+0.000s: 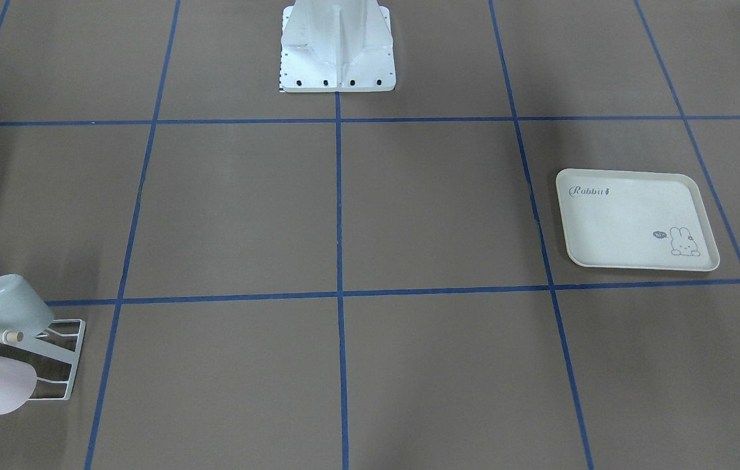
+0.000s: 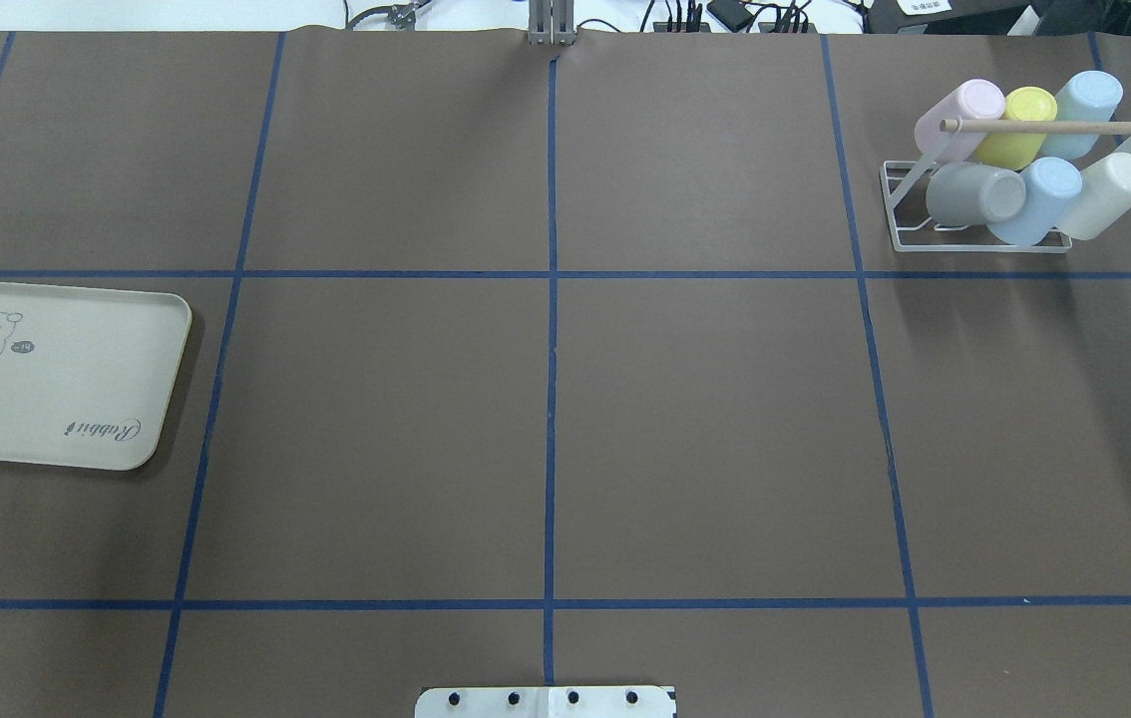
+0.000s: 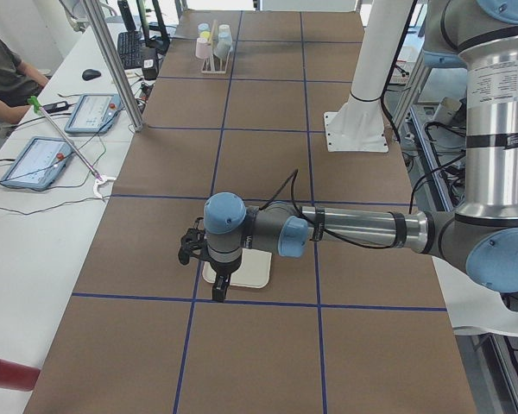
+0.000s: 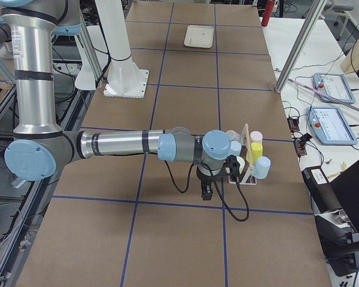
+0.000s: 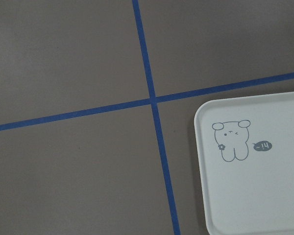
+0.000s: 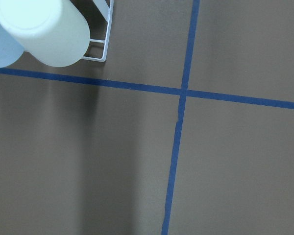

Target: Transfer IKEA cup to right arm and place on rack

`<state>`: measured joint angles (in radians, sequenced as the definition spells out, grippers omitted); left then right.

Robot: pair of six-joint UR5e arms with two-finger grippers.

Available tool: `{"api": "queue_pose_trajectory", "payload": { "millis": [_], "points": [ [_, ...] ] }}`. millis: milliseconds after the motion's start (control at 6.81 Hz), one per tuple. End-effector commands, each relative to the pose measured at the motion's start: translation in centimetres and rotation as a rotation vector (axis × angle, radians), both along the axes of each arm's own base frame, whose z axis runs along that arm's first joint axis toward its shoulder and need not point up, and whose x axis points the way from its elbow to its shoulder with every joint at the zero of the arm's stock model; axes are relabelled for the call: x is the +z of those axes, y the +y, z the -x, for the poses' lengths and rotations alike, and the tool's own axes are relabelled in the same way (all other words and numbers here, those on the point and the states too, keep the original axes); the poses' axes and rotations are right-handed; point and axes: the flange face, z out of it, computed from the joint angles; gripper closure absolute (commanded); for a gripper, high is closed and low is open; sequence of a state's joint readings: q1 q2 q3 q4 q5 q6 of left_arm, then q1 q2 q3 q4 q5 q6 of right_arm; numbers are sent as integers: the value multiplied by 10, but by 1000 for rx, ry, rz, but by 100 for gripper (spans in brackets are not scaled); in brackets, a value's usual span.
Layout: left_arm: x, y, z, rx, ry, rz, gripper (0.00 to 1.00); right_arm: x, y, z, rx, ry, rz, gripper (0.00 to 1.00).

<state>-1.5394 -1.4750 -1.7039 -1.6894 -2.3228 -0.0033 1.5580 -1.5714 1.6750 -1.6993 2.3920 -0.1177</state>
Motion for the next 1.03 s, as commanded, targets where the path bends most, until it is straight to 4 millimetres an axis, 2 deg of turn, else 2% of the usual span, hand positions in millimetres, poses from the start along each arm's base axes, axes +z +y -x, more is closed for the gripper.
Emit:
{"api": "queue_pose_trajectory", "payload": {
  "millis": [0, 441, 588, 881],
  "points": [
    [0, 4, 0, -9, 2, 9, 0, -3, -3, 0, 17, 6, 12, 0],
    [-5, -1, 0, -8, 3, -4, 0, -7, -12, 0, 40, 50, 13, 0],
    [-6, -2, 0, -6, 1, -12, 0, -1, -10, -4, 44, 109, -26, 0],
    [-8, -4, 0, -5, -1, -18, 0, 8, -2, -5, 46, 113, -21, 0]
  ]
}}
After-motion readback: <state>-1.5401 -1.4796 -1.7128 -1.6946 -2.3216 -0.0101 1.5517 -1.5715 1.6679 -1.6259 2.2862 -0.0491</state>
